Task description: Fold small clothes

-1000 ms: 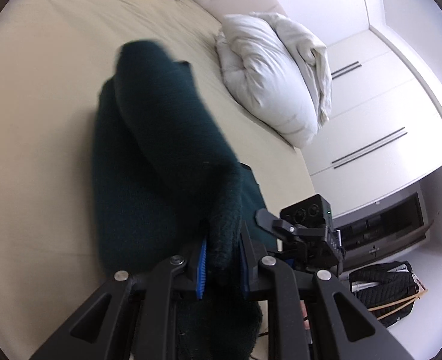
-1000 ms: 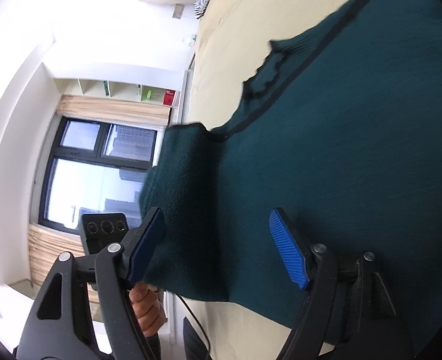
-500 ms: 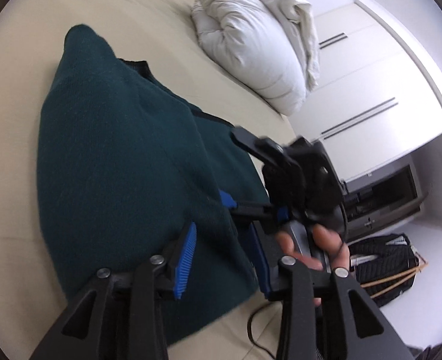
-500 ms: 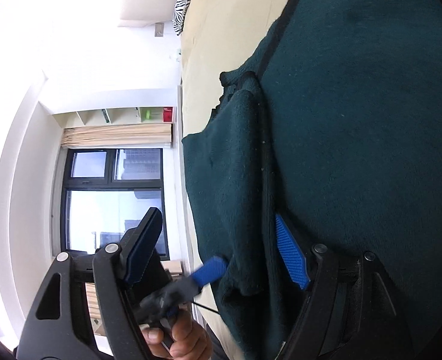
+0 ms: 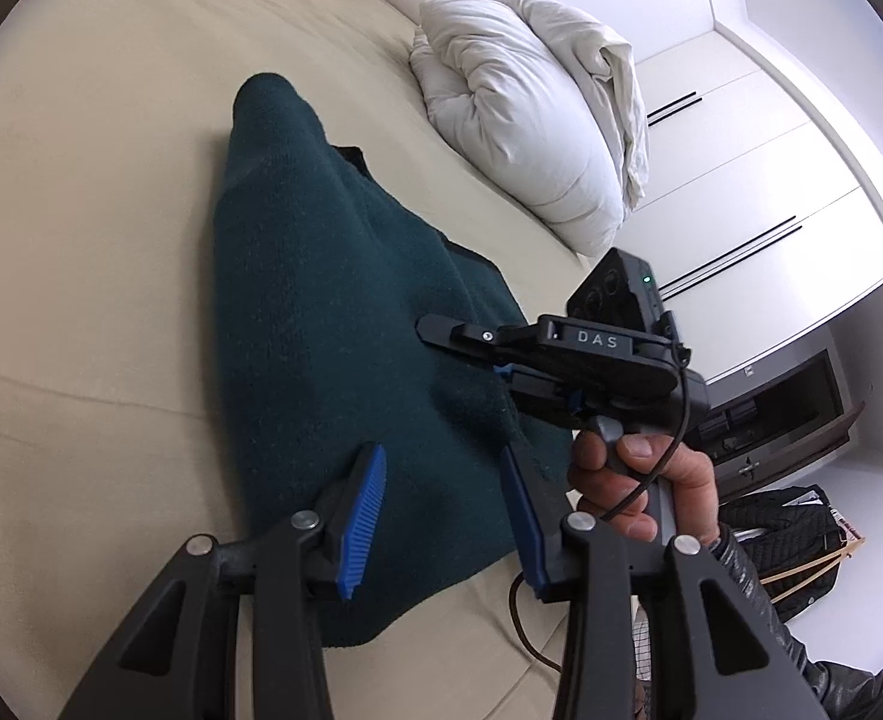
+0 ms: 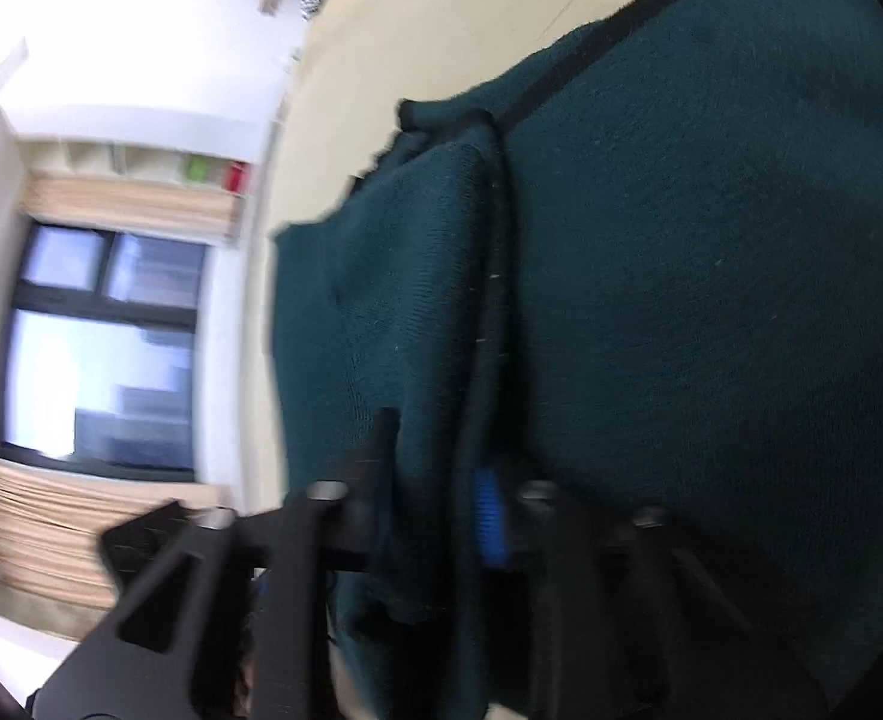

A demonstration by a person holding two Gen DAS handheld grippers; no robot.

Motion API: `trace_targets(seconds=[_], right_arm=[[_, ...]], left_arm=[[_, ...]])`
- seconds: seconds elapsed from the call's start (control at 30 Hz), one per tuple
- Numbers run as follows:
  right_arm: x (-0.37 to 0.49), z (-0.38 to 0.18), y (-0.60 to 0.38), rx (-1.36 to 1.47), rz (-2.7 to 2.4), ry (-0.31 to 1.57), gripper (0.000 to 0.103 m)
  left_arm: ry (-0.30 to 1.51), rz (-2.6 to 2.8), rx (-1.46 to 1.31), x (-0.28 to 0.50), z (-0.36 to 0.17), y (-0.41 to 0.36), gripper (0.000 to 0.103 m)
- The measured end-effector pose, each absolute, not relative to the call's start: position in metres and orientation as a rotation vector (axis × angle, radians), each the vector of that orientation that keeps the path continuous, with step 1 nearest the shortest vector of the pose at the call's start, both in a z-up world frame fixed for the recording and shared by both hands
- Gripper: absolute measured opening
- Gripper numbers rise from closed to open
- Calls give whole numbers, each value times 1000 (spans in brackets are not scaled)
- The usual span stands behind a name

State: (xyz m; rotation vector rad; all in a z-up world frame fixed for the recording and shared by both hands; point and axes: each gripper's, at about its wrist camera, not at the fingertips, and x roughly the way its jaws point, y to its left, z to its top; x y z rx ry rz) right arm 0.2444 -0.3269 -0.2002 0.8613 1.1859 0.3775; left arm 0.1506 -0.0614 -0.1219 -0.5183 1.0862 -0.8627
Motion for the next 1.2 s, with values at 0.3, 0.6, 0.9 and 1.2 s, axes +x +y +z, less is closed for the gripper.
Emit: trace_targets(seconds=[0.3,0.6,0.9,1.2], right_arm=[[235,-167,-366,741,328,1144,10],[214,-156,-423,734,248,1120,10],[212,-151,-447,722,227,1122,10],[207,-160,-471,751,193,1118,10]], left_arm=[[1072,-885,-468,147,-112,-88,50],[1073,-904,-410,146,-104,-115,54],[1079,-924,-355,148,-98,-133,54],[1075,-911,-317,154,-96,-147,54]])
